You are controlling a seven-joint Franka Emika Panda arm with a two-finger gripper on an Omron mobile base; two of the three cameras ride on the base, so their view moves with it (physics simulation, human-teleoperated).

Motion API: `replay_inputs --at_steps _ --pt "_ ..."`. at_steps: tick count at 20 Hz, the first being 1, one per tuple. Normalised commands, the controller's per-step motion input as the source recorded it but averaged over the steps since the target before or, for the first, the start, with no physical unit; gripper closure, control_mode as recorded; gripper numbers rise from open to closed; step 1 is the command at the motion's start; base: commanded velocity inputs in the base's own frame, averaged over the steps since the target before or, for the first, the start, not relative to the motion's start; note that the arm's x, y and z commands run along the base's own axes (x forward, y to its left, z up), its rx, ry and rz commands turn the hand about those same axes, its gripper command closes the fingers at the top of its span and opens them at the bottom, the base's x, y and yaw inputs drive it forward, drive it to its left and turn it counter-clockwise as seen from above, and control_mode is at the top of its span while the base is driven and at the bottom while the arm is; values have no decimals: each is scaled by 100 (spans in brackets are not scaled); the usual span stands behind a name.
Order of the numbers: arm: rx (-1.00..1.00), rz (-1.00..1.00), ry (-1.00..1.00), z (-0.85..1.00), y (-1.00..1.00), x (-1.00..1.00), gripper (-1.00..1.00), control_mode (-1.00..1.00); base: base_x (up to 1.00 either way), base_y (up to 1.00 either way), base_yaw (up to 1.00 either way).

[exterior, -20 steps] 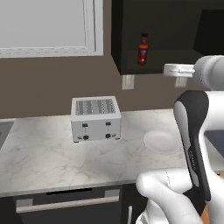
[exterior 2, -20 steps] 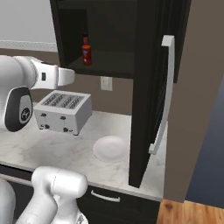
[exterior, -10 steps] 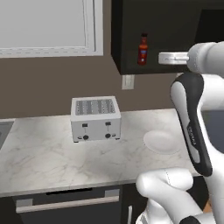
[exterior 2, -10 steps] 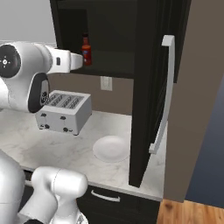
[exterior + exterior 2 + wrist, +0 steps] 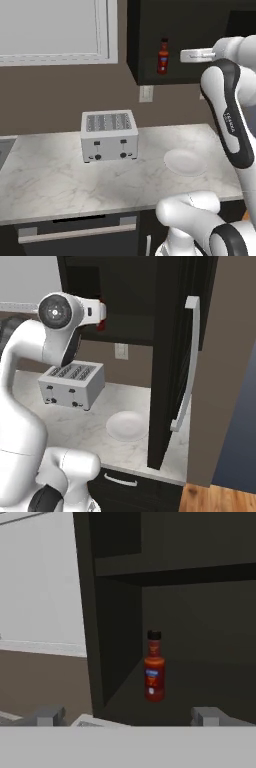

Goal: Move the hot dog bun to the plate on the dining table and place the condiment next to that plate. Then navigate to the fridge and take the sausage and place it on the plate as well.

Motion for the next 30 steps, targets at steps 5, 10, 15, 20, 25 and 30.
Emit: replay_inputs --at_steps 5,10,15,20,25,30 --pt "0 2 0 0 0 41 -100 -100 0 0 0" --pt "0 0 3 0 0 56 -100 -100 0 0 0" --pt "0 0 5 -2 0 69 -100 -100 0 0 0" --pt "0 0 3 -8 0 55 -100 -100 0 0 0" --pt "0 0 0 -6 0 40 -100 -100 0 0 0" --pt "0 0 0 -9 8 26 -100 -100 0 0 0"
